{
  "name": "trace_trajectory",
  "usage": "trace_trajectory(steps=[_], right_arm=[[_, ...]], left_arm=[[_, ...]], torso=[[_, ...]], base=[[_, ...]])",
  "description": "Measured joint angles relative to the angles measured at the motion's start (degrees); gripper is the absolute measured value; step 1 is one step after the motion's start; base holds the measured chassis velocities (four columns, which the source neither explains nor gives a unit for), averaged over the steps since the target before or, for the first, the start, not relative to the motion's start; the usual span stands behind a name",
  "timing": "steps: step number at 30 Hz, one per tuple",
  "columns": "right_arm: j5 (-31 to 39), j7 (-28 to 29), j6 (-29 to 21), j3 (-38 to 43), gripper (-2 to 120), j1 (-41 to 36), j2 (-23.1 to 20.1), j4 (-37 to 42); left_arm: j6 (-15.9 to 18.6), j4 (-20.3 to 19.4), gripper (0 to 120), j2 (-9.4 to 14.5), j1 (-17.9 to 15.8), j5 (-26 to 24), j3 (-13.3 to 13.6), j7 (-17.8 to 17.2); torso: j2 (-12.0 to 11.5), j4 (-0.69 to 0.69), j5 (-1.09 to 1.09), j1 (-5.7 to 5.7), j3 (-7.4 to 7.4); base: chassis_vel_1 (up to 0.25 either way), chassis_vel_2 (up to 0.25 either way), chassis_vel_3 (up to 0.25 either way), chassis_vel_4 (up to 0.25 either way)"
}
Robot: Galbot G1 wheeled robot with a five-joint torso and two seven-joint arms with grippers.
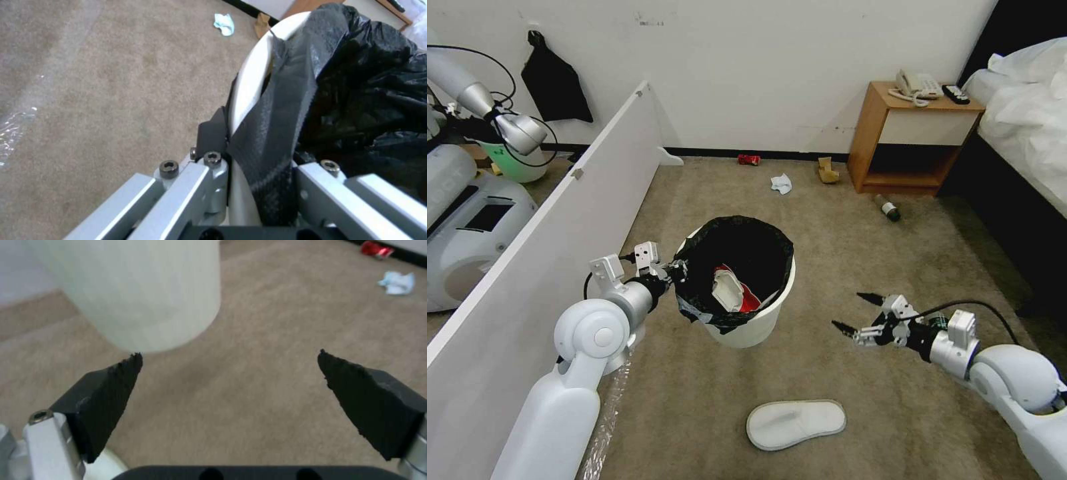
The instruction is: Pick up the trash bin and place the garbage on the floor into it.
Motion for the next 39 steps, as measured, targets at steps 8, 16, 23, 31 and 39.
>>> trace_trajectory(steps=[8,16,23,31,39], right_arm=[[-3.81,-1.66,1.91,-8.23,100,4.13,-0.26,-5.75],[-6.13,-10.01,5.00,-13.04,100,7.64,-1.49,-11.33],[-7.74,-17.20,7.60,-16.11,100,11.24,-0.85,-15.83],[-13.56,-24.68,11.27,-18.36,100,14.89,1.88,-20.35],[-14.86,-24.75,12.62,-22.71,100,17.70,4.58,-22.33]], left_arm=[[-0.02,-0.26,4,0.48,0.01,-0.62,0.10,-0.37],[-0.01,0.22,4,0.49,-0.20,-0.74,0.60,-0.22],[-0.01,0.79,4,0.05,-0.15,-0.29,0.89,0.12],[-0.02,1.01,4,-0.49,0.51,0.73,0.97,0.60],[-0.13,1.07,4,-0.47,0.72,1.05,0.85,0.78]], torso=[[0.00,0.00,0.01,0.00,0.00],[0.00,-0.01,0.00,0.00,0.00],[0.00,-0.01,0.00,0.00,0.00],[0.00,0.00,0.01,0.00,0.00],[0.00,0.00,0.00,0.00,0.00]], base=[[0.000,0.000,0.000,0.000],[0.000,0.000,0.000,0.000],[0.000,0.000,0.000,0.000],[0.000,0.000,0.000,0.000],[0.000,0.000,0.000,0.000]])
